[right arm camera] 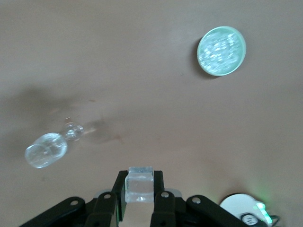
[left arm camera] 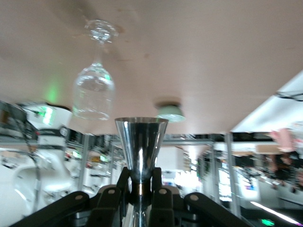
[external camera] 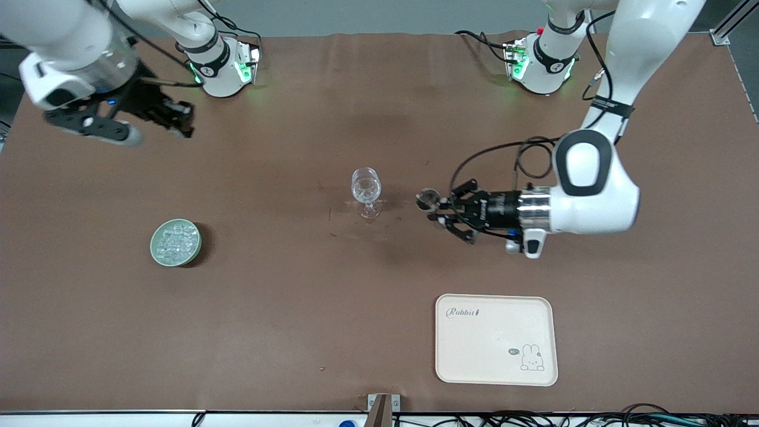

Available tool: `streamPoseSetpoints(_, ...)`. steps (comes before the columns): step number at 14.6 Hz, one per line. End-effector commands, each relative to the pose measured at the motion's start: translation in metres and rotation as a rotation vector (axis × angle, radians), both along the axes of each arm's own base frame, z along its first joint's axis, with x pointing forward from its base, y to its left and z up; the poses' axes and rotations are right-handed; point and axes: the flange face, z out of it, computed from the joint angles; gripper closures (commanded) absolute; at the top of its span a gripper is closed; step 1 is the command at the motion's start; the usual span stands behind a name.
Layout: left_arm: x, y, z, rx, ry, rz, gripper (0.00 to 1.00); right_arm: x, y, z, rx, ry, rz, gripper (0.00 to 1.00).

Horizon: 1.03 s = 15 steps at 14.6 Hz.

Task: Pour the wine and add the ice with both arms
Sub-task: 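Move the jigger to the tray while the right gripper brings ice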

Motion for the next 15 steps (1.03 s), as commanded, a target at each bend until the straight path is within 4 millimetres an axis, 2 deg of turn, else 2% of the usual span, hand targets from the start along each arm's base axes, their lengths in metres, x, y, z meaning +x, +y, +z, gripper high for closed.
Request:
streamPoseSetpoints(1, 0.033, 0.032, 0.000, -0.064, -0.006, 0.046, 0.98, -0.011, 0.057, -0.010, 0.014, -0.010, -0.050, 0.98)
streamPoseSetpoints(4, 0.074, 0.073, -0.021, -0.104, 0.044, 0.166, 0.98, -0.027, 0.133, -0.039, 0.006, -0.022, -0.103, 0.98)
streamPoseSetpoints(6, 0.093, 0.090, -0.034, -0.126, 0.050, 0.198, 0.98, -0.032, 0.163, -0.058, 0.006, -0.024, -0.103, 0.98)
streamPoseSetpoints(9, 0.115, 0.117, -0.054, -0.163, 0.049, 0.285, 0.98, -0.037, 0.210, -0.096, 0.002, -0.029, -0.104, 0.98)
streamPoseSetpoints(10, 0.121, 0.129, -0.065, -0.161, 0.044, 0.305, 0.98, -0.036, 0.222, -0.111, 0.001, -0.031, -0.098, 0.98)
streamPoseSetpoints(14, 0.135, 0.140, -0.124, -0.181, 0.021, 0.347, 0.98, -0.029, 0.246, -0.153, -0.007, -0.037, -0.078, 0.98)
streamPoseSetpoints(15, 0.138, 0.150, -0.137, -0.175, 0.011, 0.381, 0.98, -0.029, 0.254, -0.164, -0.010, -0.048, -0.067, 0.98)
